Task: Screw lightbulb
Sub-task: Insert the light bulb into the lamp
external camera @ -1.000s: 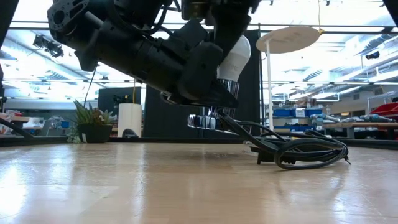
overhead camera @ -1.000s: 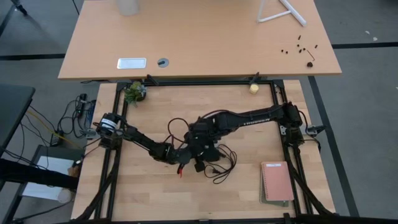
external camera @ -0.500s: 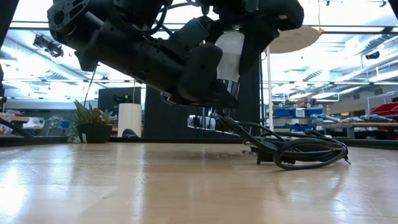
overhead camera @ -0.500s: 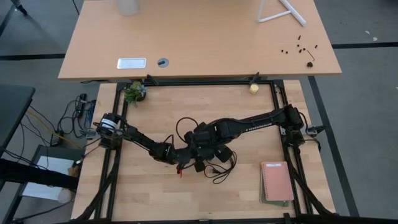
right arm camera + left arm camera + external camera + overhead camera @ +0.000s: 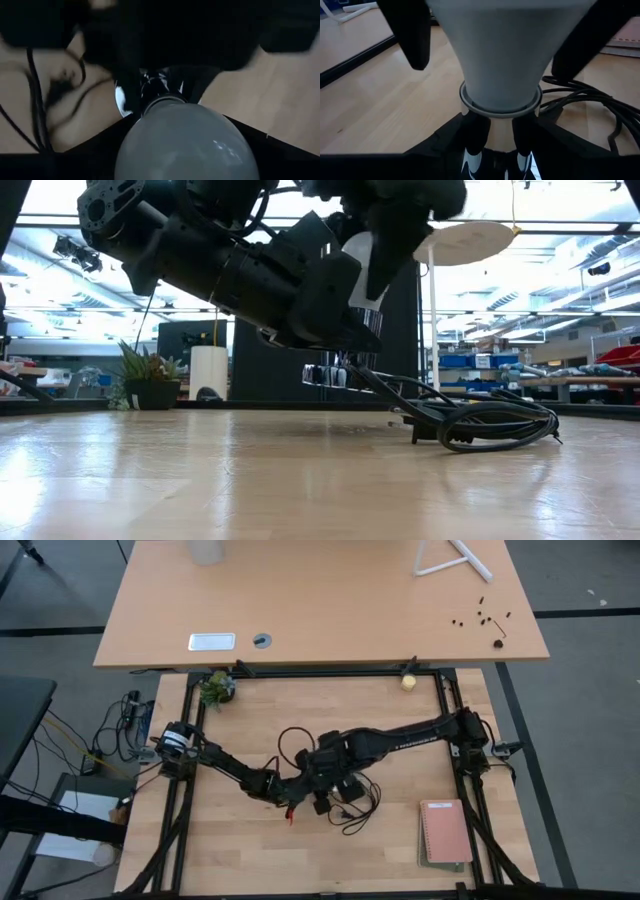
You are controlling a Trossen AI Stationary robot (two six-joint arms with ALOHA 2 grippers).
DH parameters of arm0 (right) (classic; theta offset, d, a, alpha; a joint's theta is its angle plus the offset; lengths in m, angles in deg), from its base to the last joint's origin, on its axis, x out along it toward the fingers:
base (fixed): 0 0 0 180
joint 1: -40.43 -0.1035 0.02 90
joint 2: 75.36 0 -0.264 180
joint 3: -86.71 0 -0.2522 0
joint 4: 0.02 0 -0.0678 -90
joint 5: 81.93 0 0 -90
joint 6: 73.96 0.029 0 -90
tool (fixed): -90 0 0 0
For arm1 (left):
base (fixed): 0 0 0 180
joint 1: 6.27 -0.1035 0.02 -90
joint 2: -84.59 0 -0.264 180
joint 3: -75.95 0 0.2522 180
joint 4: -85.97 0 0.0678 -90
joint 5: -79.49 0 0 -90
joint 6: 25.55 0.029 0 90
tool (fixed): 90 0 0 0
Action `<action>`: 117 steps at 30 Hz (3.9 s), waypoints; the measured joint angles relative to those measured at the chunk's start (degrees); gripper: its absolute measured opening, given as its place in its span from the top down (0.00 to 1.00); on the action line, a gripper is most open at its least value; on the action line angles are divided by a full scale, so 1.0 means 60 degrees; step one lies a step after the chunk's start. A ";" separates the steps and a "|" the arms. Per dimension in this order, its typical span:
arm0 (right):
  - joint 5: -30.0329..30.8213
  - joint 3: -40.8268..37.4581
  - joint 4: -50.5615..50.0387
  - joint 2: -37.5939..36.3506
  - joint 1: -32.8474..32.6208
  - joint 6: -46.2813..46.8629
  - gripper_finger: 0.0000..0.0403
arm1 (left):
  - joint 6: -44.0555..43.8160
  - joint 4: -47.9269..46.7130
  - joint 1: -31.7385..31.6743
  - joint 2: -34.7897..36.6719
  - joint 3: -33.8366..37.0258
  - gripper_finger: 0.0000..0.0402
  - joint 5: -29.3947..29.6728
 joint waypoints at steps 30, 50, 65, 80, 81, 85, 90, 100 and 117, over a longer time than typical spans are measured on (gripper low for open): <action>-0.0989 0.0467 -0.0428 -0.0004 -0.0043 -0.5187 0.16 | -0.0014 0.0041 0.0007 0.0015 -0.0018 0.51 0.0021; -0.0271 0.0460 -0.0322 -0.0004 0.0076 -0.0209 0.34 | -0.0021 0.0040 0.0003 0.0015 -0.0011 0.51 0.0030; -0.1442 0.0456 -0.0318 -0.0007 0.0720 0.4658 0.27 | -0.0032 0.0035 0.0003 0.0015 -0.0004 0.51 0.0076; -0.1719 0.0456 -0.0328 -0.0011 0.0356 -0.3432 0.22 | -0.0021 -0.0011 0.0003 0.0015 -0.0004 0.51 0.0013; -0.1716 0.0456 -0.0347 -0.0011 0.0320 -0.3890 0.22 | -0.0021 -0.0011 0.0003 0.0015 -0.0004 0.51 0.0013; -0.1712 0.0456 -0.0411 -0.0011 0.0158 -0.5677 0.21 | -0.0021 -0.0011 0.0003 0.0015 -0.0004 0.51 0.0014; -0.1690 0.0456 -0.0500 -0.0011 0.0062 -0.7325 0.21 | -0.0021 -0.0004 0.0006 0.0015 -0.0004 0.51 0.0017; -0.0963 0.0225 -0.0639 0.0088 0.0146 -0.8134 0.29 | -0.0021 -0.0030 0.0003 0.0015 -0.0004 0.51 0.0018; -0.1137 0.0106 0.0458 0.0091 0.0370 0.1395 0.30 | -0.0040 0.0035 0.0003 0.0015 0.0004 0.51 0.0054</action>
